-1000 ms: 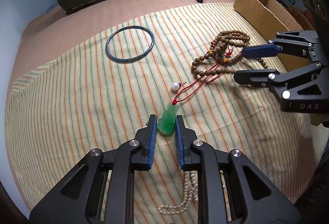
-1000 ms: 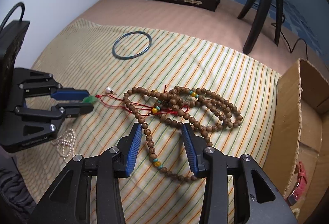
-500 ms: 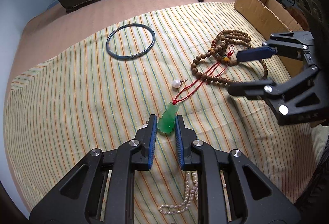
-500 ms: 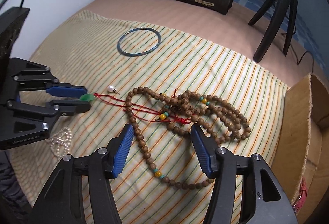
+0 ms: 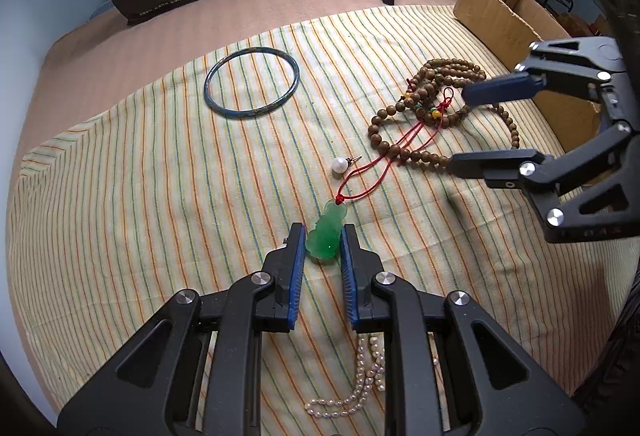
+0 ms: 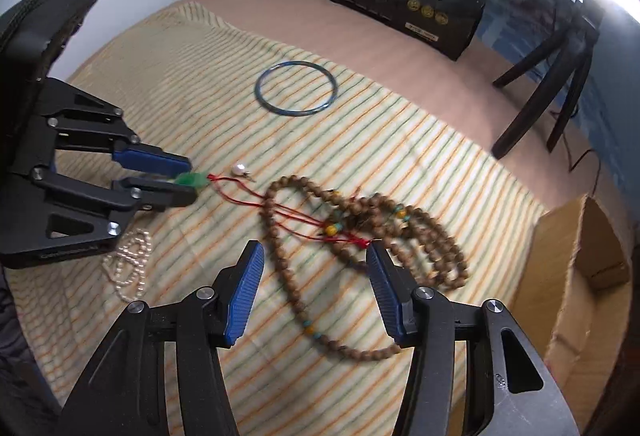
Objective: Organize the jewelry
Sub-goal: 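Close left tool on the green pendant while right tool grips and lifts the mala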
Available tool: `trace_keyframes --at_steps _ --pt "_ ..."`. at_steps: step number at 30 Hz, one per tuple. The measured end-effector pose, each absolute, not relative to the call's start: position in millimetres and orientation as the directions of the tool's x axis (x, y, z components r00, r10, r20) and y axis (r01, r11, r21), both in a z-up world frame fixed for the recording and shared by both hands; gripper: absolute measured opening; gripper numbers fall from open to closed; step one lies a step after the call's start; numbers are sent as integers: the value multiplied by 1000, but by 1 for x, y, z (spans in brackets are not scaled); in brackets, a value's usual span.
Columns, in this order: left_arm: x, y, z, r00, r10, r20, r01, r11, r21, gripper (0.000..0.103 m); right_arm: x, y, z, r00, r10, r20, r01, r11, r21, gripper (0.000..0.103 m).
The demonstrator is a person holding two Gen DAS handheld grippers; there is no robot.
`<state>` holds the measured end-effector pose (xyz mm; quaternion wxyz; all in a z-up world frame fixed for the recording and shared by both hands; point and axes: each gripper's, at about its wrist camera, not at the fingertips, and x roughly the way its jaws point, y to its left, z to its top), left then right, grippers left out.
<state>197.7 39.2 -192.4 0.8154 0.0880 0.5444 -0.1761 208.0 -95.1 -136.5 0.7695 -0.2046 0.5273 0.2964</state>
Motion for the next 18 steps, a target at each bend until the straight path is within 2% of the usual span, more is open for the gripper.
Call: trace_keyframes --at_steps 4,10,14,15,17,18 --pt "199 40 -193 344 -194 -919 382 923 -52 16 219 -101 -150 187 245 -951 -647 759 68 53" --pt "199 40 -192 343 -194 -919 383 922 -51 16 225 -90 -156 163 235 -958 -667 742 68 65" --pt "202 40 -192 337 -206 -919 376 924 -69 16 227 -77 -160 164 202 -966 -698 715 31 66" --pt "203 42 -191 336 -210 -918 371 925 -76 16 227 -75 -160 165 195 -967 -699 715 25 63" --pt "205 44 -190 334 -219 -917 358 929 -92 16 227 -80 -159 174 185 -967 -700 714 11 49" --pt "205 45 -188 336 -222 -915 352 931 -97 16 228 -82 -158 189 178 -966 -693 721 -2 35"
